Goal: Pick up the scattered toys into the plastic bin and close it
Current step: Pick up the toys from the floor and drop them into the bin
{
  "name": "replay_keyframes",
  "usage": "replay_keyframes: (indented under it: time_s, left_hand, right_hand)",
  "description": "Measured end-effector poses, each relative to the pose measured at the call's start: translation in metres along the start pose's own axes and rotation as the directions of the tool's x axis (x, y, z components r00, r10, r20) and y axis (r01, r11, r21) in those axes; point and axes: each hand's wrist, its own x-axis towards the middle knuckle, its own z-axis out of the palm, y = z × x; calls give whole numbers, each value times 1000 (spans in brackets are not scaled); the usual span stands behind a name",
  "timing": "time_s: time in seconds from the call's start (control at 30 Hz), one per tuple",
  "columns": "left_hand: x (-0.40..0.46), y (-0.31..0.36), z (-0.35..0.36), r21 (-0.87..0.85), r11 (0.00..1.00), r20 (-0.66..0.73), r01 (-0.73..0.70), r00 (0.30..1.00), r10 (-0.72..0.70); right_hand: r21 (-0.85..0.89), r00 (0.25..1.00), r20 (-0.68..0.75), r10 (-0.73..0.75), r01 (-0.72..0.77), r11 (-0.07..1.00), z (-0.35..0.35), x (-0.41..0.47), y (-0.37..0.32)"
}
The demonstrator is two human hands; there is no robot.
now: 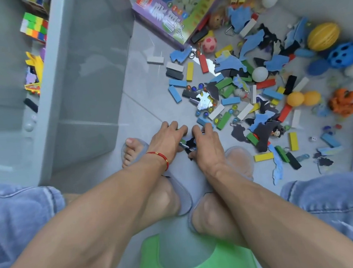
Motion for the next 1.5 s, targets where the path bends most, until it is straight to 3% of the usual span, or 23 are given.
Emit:
replay_keyframes:
  time_s: [0.2, 0.33, 0.53, 0.67, 0.9, 1.0, 1.13, 1.23, 1.33, 1.43, 1.47, 1.5]
  left_hand:
    - [0, -10, 1, -108, 992, -40, 69, 996, -73]
    - [0, -16, 0, -133, 985, -66, 112, 990, -122]
    - [0, -20, 0, -175, 978, -70, 115, 989, -129]
    - [-2, -16, -4, -251, 946, -52, 204, 973, -224]
    - [-27, 4, -33, -579, 703, -53, 412, 842, -537]
    - [-44, 9, -46, -747, 576, -79, 332, 816, -573]
    - [-72, 20, -73, -903, 409, -149, 131, 797, -585]
    - [-99, 29, -123, -911, 369, -382, -186, 719, -580]
    - [-136, 15, -187, -793, 434, -608, -427, 523, -597]
    - [-171, -26, -230, -797, 432, -573, -421, 305, -760]
    - [-178, -41, -239, -833, 381, -507, -401, 277, -816]
    - [-185, -53, -245, -870, 298, -425, -394, 291, -857]
  right_hand:
    - [40, 989, -15, 145, -144, 989, -4, -2, 2]
    - [-27, 992, -42, 121, -123, 992, 1, -7, -2]
    - [61, 973, -24, 230, -228, 972, 0, 0, -5]
    - [107, 960, -5, 279, -277, 955, -5, 2, -4]
    - [147, 946, 83, 312, -321, 935, -19, -1, -5]
    - [221, 947, 90, 308, -321, 921, -25, -8, -4]
    - [429, 961, -23, 277, -241, 871, -45, -23, -8]
    - [728, 968, -61, 242, -123, 675, -91, -32, -43]
    - [852, 984, -154, 94, 84, 517, -151, -45, -108]
    - [871, 980, -187, -75, 200, 449, -196, -56, -186]
    - [870, 981, -162, -103, 192, 454, -203, -56, -211]
    - [877, 985, -114, -129, 161, 452, -208, -58, -235]
